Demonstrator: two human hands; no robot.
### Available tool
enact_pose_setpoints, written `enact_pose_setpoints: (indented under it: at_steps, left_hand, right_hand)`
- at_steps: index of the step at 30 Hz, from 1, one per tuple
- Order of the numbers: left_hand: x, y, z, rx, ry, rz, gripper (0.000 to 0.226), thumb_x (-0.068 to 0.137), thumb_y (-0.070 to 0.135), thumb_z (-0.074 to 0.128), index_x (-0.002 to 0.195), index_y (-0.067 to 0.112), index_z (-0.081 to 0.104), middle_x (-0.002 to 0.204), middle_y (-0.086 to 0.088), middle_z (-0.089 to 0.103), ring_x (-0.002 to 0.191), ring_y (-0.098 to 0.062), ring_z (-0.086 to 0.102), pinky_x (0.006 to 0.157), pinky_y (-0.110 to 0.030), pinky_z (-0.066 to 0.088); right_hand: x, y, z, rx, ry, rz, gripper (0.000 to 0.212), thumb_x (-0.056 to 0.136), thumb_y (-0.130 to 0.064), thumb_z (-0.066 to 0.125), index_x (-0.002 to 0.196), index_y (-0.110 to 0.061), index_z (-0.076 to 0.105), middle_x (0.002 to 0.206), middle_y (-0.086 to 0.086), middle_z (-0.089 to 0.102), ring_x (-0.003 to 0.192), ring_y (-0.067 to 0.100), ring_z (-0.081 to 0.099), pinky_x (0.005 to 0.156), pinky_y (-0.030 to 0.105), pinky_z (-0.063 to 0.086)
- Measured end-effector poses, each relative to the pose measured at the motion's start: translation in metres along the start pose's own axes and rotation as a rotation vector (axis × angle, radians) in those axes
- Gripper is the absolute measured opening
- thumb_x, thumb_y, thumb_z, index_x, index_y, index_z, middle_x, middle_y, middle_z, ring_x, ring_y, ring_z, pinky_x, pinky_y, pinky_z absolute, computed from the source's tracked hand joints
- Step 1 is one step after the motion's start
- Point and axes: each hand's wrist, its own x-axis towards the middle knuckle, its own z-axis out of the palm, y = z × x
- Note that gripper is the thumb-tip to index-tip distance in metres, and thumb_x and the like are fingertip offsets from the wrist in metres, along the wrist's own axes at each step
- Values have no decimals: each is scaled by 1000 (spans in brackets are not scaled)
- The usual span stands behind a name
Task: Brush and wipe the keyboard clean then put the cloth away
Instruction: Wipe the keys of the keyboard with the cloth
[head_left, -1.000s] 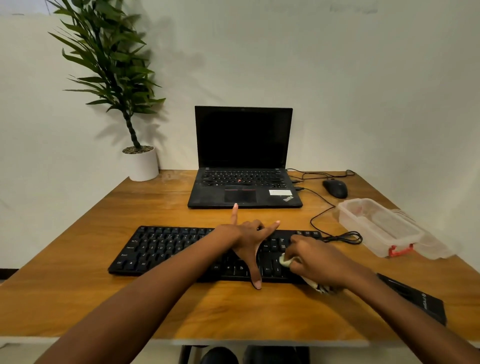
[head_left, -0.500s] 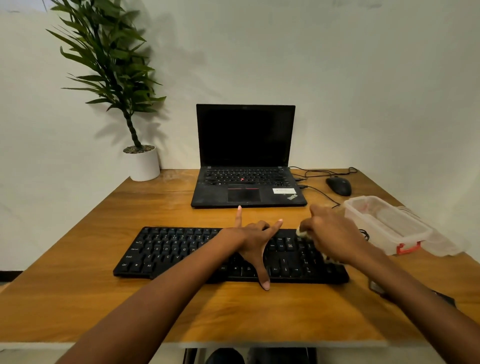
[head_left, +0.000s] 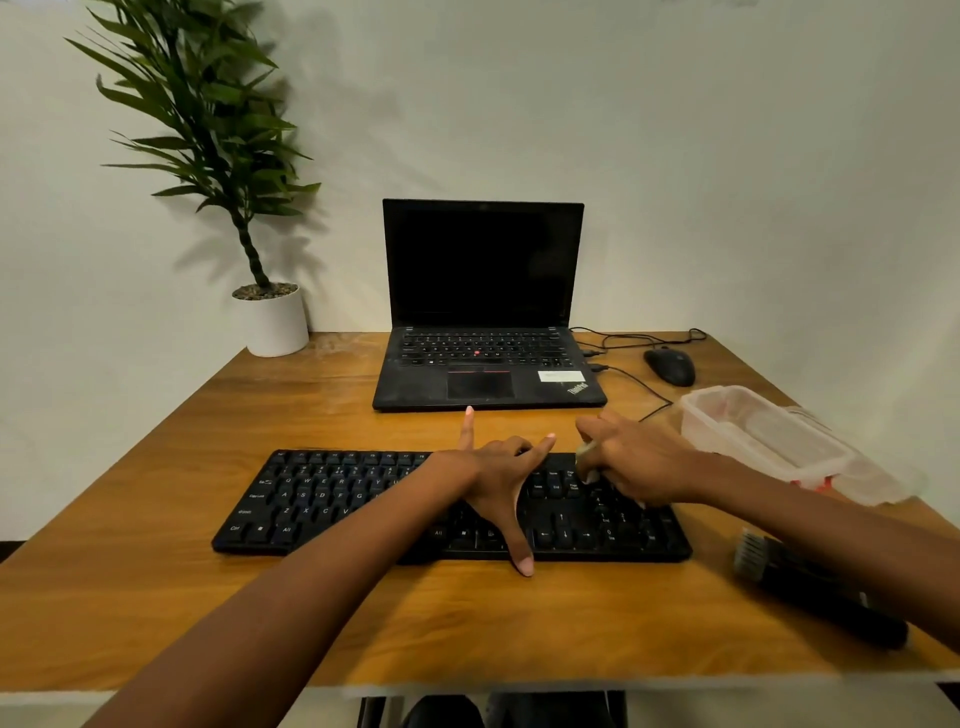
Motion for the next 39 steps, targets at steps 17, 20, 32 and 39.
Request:
enact_pose_setpoints:
  at_steps: [17,20,32,39]
  left_hand:
    - [-4,0,2,-16,5,11,137,60,68,72,144,26,-27,159,-1,3,146,-23,1,95,-68,-29]
    - [-7,0,1,-48,14,15,136,62,66,72,143,28,-29,159,-1,0,146,-23,-3,94,-67,-31]
    - [-30,-23,13,-145,72,-39,135,64,64,72,132,35,-41,159,-3,2,146,-23,-4,88,-63,-36]
    - [-27,-25,16,-127,95,-36,138,63,67,71,136,27,-39,158,-3,7,146,-23,0,83,-58,-39]
  right_hand:
    - [0,-10,-1,168,-52,-31,27,94,-14,44,116,-13,60,105,-1,40,93,7,36,76,19,34]
    - [-4,-3,-11,319,-138,-67,27,93,-8,44,110,-13,64,102,1,45,92,6,39,80,21,33]
    - [40,-14,-22,359,65,5,24,96,-16,42,107,-18,63,97,-1,38,94,12,38,82,29,37]
    - [44,-35,-10,325,11,-81,25,95,-11,42,111,-11,61,87,-8,32,90,7,32,75,20,24]
